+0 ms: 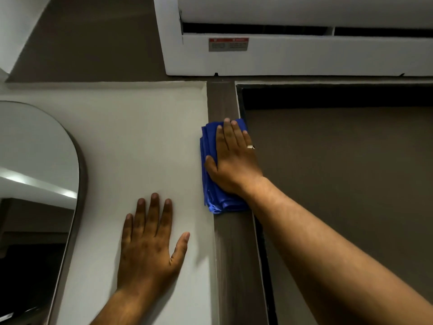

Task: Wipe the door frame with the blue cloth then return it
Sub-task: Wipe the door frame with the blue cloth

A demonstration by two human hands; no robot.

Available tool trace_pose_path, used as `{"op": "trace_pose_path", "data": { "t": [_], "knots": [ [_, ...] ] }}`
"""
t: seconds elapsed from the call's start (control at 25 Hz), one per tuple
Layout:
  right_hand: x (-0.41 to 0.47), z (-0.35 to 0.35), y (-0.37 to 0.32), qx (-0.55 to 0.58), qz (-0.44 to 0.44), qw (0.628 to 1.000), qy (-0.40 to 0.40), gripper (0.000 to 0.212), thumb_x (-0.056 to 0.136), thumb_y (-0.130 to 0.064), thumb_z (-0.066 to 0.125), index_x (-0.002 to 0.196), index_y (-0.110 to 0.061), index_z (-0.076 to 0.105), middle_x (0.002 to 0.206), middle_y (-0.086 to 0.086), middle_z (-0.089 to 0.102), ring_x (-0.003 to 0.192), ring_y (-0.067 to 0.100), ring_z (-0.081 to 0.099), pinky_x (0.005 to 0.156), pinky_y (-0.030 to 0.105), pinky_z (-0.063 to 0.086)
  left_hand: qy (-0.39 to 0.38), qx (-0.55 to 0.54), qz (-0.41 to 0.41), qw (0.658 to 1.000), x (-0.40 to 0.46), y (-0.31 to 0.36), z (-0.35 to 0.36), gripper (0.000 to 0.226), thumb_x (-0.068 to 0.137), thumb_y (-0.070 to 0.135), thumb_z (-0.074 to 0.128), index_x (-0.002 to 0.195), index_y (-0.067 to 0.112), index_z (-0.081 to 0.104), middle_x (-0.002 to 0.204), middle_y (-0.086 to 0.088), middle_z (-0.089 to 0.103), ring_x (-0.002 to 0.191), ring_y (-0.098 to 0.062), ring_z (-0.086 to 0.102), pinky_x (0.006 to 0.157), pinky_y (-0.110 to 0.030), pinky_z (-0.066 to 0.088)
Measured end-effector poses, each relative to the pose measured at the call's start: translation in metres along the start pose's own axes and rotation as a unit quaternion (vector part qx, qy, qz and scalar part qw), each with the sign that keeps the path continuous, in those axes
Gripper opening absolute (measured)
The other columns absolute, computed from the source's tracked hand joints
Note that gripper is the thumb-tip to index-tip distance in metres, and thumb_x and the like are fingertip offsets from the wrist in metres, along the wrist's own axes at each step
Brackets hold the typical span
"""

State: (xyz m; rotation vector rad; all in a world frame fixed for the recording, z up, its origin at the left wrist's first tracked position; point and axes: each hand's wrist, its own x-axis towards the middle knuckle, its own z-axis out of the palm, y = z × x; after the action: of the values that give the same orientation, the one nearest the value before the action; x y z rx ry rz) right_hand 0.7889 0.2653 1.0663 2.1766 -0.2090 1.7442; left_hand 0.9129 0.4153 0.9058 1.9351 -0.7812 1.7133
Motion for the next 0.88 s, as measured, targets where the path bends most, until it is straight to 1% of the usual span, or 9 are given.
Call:
{"op": "trace_pose_path", "data": {
  "t": [0.16, 0.28, 0.36, 0.48, 0.56, 0.64, 0.76, 0.88],
  "knots": [
    [-0.034, 0.006, -0.005, 0.019, -0.020, 1.000, 0.003, 0.078, 0.091, -0.051, 0.022, 0.148, -0.010, -0.013, 0.159, 0.011, -0.018, 0.146, 0.023, -0.019, 0.117, 0.040, -0.014, -0.001, -0.003, -0.002, 1.000, 0.000, 0.000, -0.001, 0.079, 0.087, 0.065, 0.015, 0.153, 0.021, 0.005, 0.163, -0.007, 0.000, 0.150, -0.025, -0.004, 0.119, -0.045, 0.002],
    [-0.054, 0.013, -0.006, 0.004, -0.026, 1.000, -0.010, 0.080, 0.087, -0.054, 0.016, 0.146, -0.012, -0.018, 0.158, 0.010, -0.024, 0.144, 0.021, -0.025, 0.113, 0.037, -0.020, 0.004, -0.006, -0.002, 1.000, 0.000, 0.001, -0.001, 0.080, 0.087, 0.065, 0.015, 0.153, 0.019, 0.007, 0.163, -0.008, 0.001, 0.150, -0.027, -0.001, 0.119, -0.046, 0.003],
    [-0.038, 0.011, -0.005, -0.002, -0.016, 1.000, 0.000, 0.080, 0.088, -0.053, 0.019, 0.148, -0.011, -0.014, 0.159, 0.011, -0.020, 0.145, 0.022, -0.021, 0.115, 0.038, -0.017, 0.004, -0.007, -0.002, 1.000, 0.001, 0.000, 0.001, 0.080, 0.087, 0.065, 0.017, 0.153, 0.020, 0.007, 0.163, -0.007, 0.002, 0.150, -0.027, 0.000, 0.119, -0.045, 0.002],
    [0.007, -0.001, -0.002, -0.009, 0.007, 1.000, 0.014, 0.077, 0.093, -0.049, 0.027, 0.149, -0.007, -0.005, 0.161, 0.014, -0.010, 0.147, 0.027, -0.011, 0.118, 0.040, -0.009, 0.007, -0.001, -0.004, 1.000, 0.001, -0.001, 0.002, 0.081, 0.086, 0.065, 0.020, 0.152, 0.021, 0.008, 0.163, -0.007, 0.004, 0.150, -0.027, 0.001, 0.119, -0.043, 0.001],
    [0.026, -0.006, -0.001, -0.012, 0.025, 1.000, 0.015, 0.076, 0.095, -0.048, 0.028, 0.149, -0.006, -0.003, 0.161, 0.015, -0.008, 0.148, 0.028, -0.009, 0.120, 0.042, -0.006, 0.002, -0.003, 0.000, 1.000, 0.002, 0.000, 0.001, 0.081, 0.086, 0.065, 0.021, 0.152, 0.020, 0.011, 0.163, -0.008, 0.005, 0.150, -0.028, 0.003, 0.118, -0.043, 0.002],
    [0.026, -0.005, -0.003, -0.001, 0.028, 0.999, 0.023, 0.075, 0.094, -0.047, 0.029, 0.149, -0.006, -0.002, 0.161, 0.014, -0.007, 0.148, 0.028, -0.009, 0.120, 0.042, -0.005, -0.008, -0.003, 0.005, 1.000, 0.003, -0.002, 0.000, 0.081, 0.085, 0.066, 0.021, 0.152, 0.022, 0.010, 0.163, -0.007, 0.004, 0.150, -0.027, 0.002, 0.118, -0.045, 0.003],
    [0.000, 0.004, -0.003, 0.016, 0.011, 0.999, 0.045, 0.078, 0.091, -0.049, 0.029, 0.150, -0.008, -0.001, 0.161, 0.013, -0.006, 0.148, 0.027, -0.008, 0.119, 0.041, -0.006, -0.018, 0.014, 0.020, 1.000, 0.017, -0.007, -0.004, 0.083, 0.083, 0.071, 0.018, 0.152, 0.029, -0.002, 0.163, -0.003, -0.007, 0.150, -0.024, -0.009, 0.119, -0.047, 0.000],
    [-0.011, 0.008, -0.003, 0.019, -0.003, 0.999, 0.029, 0.080, 0.087, -0.052, 0.025, 0.150, -0.009, -0.002, 0.161, 0.012, -0.007, 0.148, 0.025, -0.009, 0.118, 0.040, -0.009, -0.007, 0.021, 0.025, 0.999, 0.045, -0.009, -0.007, 0.084, 0.078, 0.077, 0.003, 0.146, 0.034, -0.021, 0.158, 0.002, -0.028, 0.145, -0.019, -0.028, 0.119, -0.046, -0.009]
  ]
}}
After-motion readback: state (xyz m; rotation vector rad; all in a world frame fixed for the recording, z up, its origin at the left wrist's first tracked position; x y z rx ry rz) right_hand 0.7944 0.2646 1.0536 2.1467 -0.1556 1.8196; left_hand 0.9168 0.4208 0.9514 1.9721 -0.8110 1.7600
